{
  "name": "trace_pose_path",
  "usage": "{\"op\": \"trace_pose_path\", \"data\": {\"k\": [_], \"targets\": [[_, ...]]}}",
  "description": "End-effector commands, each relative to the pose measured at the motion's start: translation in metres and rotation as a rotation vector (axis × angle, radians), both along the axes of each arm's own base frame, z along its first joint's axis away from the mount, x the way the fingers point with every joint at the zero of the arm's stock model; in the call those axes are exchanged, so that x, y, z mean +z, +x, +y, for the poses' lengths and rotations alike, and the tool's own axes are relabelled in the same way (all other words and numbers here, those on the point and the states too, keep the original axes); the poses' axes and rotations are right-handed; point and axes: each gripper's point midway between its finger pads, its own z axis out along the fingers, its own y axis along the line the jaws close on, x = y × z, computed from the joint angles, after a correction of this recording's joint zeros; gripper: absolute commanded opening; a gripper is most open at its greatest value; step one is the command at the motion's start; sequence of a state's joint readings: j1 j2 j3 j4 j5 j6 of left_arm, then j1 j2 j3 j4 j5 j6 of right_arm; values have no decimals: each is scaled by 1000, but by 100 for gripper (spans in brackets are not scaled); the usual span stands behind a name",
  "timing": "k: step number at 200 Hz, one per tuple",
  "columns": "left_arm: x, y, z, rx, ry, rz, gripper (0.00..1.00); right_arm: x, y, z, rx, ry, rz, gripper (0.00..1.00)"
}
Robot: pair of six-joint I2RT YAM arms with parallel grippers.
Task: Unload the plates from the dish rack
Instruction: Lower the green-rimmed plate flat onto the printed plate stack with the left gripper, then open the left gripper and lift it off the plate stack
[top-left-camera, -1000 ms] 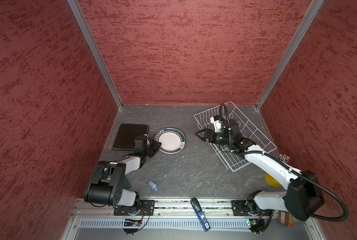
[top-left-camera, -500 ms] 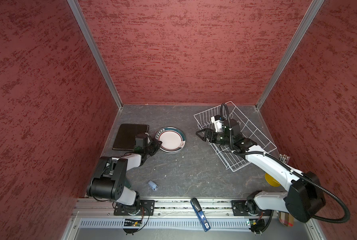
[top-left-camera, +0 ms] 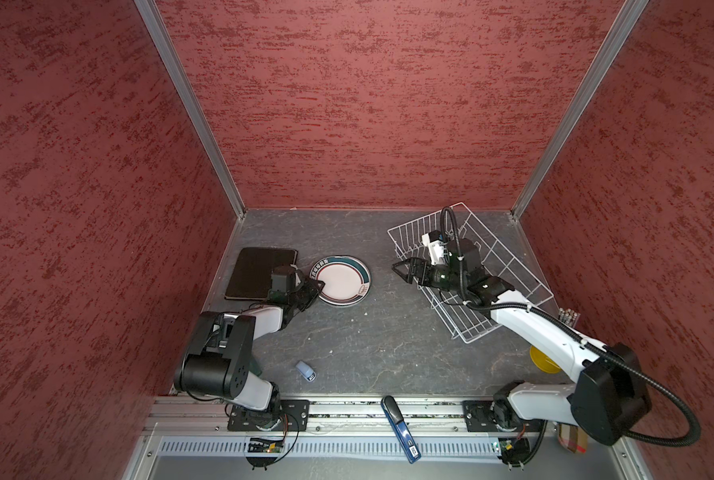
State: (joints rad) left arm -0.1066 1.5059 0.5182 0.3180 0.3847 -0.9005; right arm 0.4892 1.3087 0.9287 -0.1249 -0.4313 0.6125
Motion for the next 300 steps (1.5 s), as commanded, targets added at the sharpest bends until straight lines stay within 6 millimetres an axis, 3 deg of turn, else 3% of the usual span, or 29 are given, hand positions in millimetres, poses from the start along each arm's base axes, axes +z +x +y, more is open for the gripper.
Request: {"op": "trace_pose_path", "data": {"k": [1, 23, 57, 101, 128, 184, 218, 300], "targets": [[11, 8, -1, -13, 6, -34, 33, 10, -1, -2, -12, -4, -36, 99], [13, 5, 2, -6, 34, -23, 57, 10, -1, -3, -14, -4, -38, 99], [19, 1, 8, 4, 133, -17, 66, 9, -1, -3, -16, -2, -36, 99], [11, -1, 2, -35, 155, 23, 70, 9, 0, -3, -15, 1, -39, 99], [14, -4, -2, -60, 271, 16, 73, 8, -1, -4, -16, -8, -40, 99], [9, -2, 3, -92, 366, 54, 76, 7, -1, -5, -19, -9, -40, 99], [17, -1, 12, -92, 431, 45, 77, 7, -2, -5, -19, -10, -41, 99], [34, -1, 12, -107, 430, 12, 81, 9, -2, -9, -36, -21, -51, 99]]}}
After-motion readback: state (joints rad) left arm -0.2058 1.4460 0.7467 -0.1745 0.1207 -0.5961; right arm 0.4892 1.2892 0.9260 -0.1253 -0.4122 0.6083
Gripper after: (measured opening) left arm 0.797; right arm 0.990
